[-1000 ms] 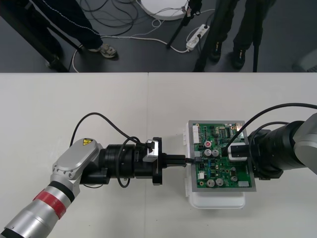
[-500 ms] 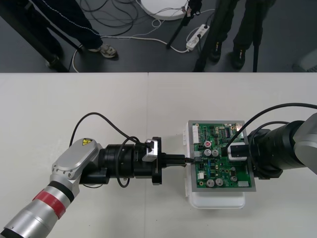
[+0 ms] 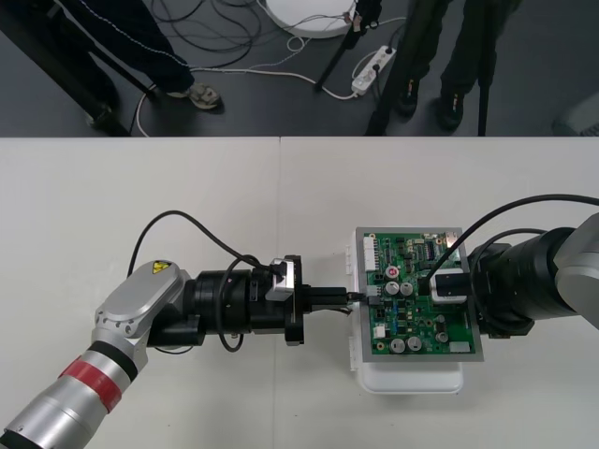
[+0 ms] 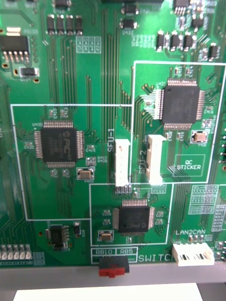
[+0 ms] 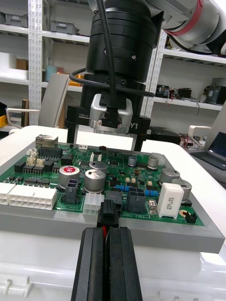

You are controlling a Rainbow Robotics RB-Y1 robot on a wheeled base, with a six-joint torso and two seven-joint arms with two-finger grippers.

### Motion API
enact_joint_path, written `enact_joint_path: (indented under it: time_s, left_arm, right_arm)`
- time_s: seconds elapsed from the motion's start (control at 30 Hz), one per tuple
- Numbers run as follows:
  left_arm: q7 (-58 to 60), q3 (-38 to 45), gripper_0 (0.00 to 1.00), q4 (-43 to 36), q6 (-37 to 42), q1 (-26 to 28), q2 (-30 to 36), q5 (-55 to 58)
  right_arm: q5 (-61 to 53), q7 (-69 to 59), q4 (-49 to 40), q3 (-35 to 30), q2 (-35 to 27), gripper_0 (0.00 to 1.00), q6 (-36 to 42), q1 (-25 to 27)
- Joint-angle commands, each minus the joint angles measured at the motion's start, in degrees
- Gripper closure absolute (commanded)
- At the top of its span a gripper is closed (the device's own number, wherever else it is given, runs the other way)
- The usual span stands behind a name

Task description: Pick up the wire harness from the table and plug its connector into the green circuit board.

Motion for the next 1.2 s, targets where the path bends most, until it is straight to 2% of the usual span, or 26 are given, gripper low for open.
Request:
enact_joint_path:
  time_s: [0.03, 1.2]
  left_arm:
    - [-3.15, -1.14, 1.0, -0.87, 1.62, -1.63, 1.23, 0.77]
    - [-3.5, -2.1, 1.0, -0.87, 3.03, -1.72, 0.09, 0.24]
  right_arm:
    - [0.3, 1.47, -1.03, 0.59, 1.15, 0.0, 1.04, -0.2]
    - [0.12, 1.47, -1.03, 0.59, 1.15, 0.0, 1.39, -0.2]
